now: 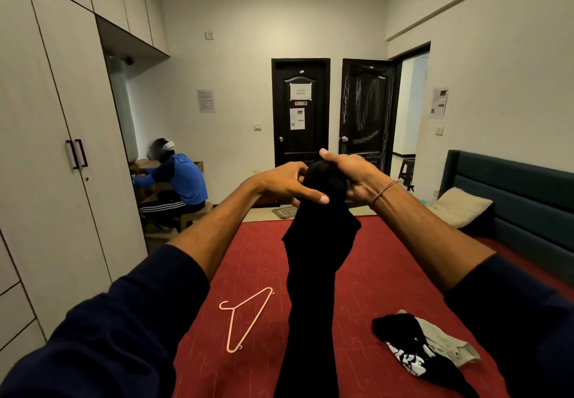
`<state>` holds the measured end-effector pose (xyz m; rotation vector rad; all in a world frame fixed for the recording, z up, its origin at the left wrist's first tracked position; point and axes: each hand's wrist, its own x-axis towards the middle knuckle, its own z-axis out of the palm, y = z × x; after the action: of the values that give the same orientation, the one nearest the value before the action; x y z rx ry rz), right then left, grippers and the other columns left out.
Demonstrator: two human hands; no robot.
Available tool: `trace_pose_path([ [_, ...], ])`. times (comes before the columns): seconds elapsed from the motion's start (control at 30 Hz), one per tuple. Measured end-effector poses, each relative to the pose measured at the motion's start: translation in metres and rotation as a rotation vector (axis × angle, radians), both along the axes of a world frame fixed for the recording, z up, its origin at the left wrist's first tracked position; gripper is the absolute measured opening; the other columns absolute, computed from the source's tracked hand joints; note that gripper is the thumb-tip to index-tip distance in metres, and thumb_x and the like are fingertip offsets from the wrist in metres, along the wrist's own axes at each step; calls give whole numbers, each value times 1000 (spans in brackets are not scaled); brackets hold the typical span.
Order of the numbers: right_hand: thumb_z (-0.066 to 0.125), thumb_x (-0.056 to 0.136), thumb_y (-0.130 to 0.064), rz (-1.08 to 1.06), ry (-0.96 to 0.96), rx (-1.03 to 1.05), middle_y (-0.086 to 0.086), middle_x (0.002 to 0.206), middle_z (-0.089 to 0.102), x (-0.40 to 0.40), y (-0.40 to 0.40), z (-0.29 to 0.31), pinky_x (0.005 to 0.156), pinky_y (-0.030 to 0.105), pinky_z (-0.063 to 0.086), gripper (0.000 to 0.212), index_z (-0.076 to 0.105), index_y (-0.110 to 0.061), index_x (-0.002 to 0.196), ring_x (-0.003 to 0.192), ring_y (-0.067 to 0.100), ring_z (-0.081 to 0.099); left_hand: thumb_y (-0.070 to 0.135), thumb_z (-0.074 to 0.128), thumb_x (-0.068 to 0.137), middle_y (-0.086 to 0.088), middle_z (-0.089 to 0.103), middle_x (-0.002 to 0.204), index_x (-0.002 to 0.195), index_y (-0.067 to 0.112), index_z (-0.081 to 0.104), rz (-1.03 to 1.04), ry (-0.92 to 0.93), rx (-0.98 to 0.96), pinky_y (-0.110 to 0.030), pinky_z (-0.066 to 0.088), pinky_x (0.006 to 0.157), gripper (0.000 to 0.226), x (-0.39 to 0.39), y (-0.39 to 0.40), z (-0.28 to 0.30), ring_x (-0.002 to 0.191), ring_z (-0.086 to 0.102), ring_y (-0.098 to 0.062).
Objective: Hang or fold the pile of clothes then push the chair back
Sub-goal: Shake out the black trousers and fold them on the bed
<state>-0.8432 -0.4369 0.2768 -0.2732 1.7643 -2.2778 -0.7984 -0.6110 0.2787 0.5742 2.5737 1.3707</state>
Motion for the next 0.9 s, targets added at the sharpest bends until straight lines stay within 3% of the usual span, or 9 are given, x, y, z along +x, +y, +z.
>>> trace_pose_path([
  [0.1, 87, 72, -46, 93, 65, 36, 11, 93, 68, 4, 4, -1, 71, 36, 59, 60, 68, -5, 110, 81, 22, 69, 6, 59, 96, -8, 61, 91, 107, 10, 58, 19, 68, 71, -24, 51, 63, 12, -1, 1, -5, 75, 63, -15],
  [0.17, 86, 69, -51, 141, 210, 184, 4, 85, 64, 10, 8, -5, 64, 26, 48, 59, 70, -9, 107, 75, 16, 62, 17, 51, 101, -11, 59, 84, 109, 2, 59, 112, 125, 144, -27, 45, 61, 19, -6, -1, -7, 70, 57, -18],
  [0.3, 80, 82, -21, 190, 447, 352, 11, 114, 71, 15, 9, -15, 86, 36, 59, 57, 57, -14, 133, 101, 24, 72, 28, 52, 101, -13, 65, 94, 111, 9, 59, 274, 217, 143, -25, 51, 63, 23, -16, 4, 3, 76, 64, -18],
  [0.4, 56, 101, -13, 143, 522, 456, 8, 107, 70, 11, 13, -8, 84, 30, 58, 19, 62, -16, 119, 97, 19, 70, 32, 64, 96, -8, 69, 91, 105, 13, 65, 252, 263, 104, -20, 55, 63, 21, -13, -2, 13, 75, 69, -13],
  [0.5, 43, 105, -16, 55, 582, 552, 10, 93, 64, 3, 27, 2, 68, 29, 45, 24, 66, -13, 110, 80, 22, 58, 29, 80, 82, -8, 69, 96, 106, 9, 65, 203, 301, -49, -19, 56, 67, 35, -10, -24, 22, 83, 69, -15],
  [0.6, 40, 106, -17, -9, 714, 764, 6, 87, 59, 0, 36, 15, 56, 20, 38, 25, 62, -11, 116, 67, 14, 51, 22, 72, 90, -5, 63, 96, 113, 2, 61, 176, 330, -168, -16, 52, 67, 32, -10, -40, 33, 83, 63, -12],
  [0.7, 38, 107, -21, 8, 759, 845, 11, 88, 55, -5, 38, 25, 61, 29, 36, 31, 62, -3, 116, 74, 23, 47, 22, 53, 101, 0, 59, 85, 102, 5, 66, 168, 376, -231, -12, 43, 63, 21, -6, -46, 46, 71, 57, -4],
  [0.8, 41, 106, -20, 56, 799, 928, 8, 81, 56, -6, 40, 35, 57, 28, 36, 29, 65, -4, 112, 64, 17, 48, 23, 44, 105, 1, 46, 62, 74, 11, 58, 155, 375, -300, -11, 35, 49, 37, -5, -52, 55, 47, 45, -1],
  [0.9, 59, 98, -13, -7, 949, 1144, 3, 92, 64, -8, 43, 40, 67, 25, 49, 14, 68, -12, 108, 76, 12, 60, 15, 46, 103, -2, 49, 65, 82, 3, 63, 125, 425, -453, -15, 36, 52, 30, -3, -61, 64, 51, 45, -1],
])
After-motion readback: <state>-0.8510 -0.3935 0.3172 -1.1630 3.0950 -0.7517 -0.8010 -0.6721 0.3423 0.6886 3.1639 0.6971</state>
